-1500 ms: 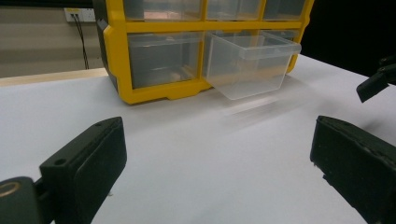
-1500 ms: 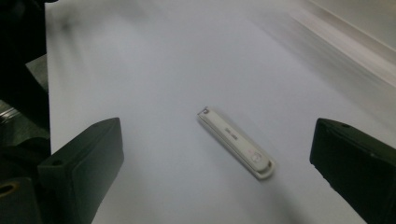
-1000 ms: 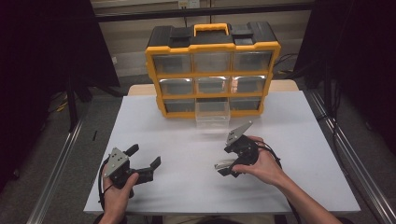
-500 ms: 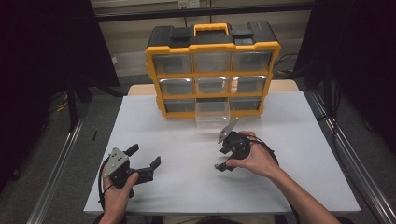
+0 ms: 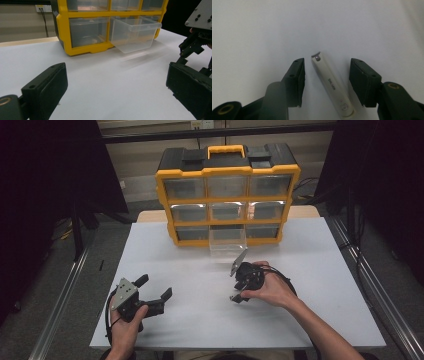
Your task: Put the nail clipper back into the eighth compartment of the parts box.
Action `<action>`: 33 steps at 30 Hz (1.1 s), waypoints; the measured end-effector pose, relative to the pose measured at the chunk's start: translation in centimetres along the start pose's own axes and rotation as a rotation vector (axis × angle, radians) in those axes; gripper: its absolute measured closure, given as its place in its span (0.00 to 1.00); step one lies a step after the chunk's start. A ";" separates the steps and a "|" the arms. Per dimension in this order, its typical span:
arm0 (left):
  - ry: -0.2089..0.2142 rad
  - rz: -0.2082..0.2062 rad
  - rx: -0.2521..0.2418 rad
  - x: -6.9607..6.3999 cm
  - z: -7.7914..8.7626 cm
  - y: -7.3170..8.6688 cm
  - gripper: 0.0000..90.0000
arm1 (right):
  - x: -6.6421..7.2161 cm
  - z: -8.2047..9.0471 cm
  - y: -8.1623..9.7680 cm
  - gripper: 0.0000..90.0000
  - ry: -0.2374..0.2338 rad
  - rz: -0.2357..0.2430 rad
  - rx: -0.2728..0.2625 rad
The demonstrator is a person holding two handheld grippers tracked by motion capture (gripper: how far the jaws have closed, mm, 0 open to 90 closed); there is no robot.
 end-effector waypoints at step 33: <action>-0.002 -0.002 -0.002 0.0 0.1 -0.1 0.04 | 0.7 -0.7 0.0 0.86 0.075 0.065 0.014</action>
Point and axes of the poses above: each handheld gripper's, and its own axes: z roughly backward along the jaws, y roughly out of its underside, x roughly to its left, the point moved 4 cm from there along -z, roughly forward along the jaws, and after that the axes turned 15 degrees about -z, right-handed, at the moved point
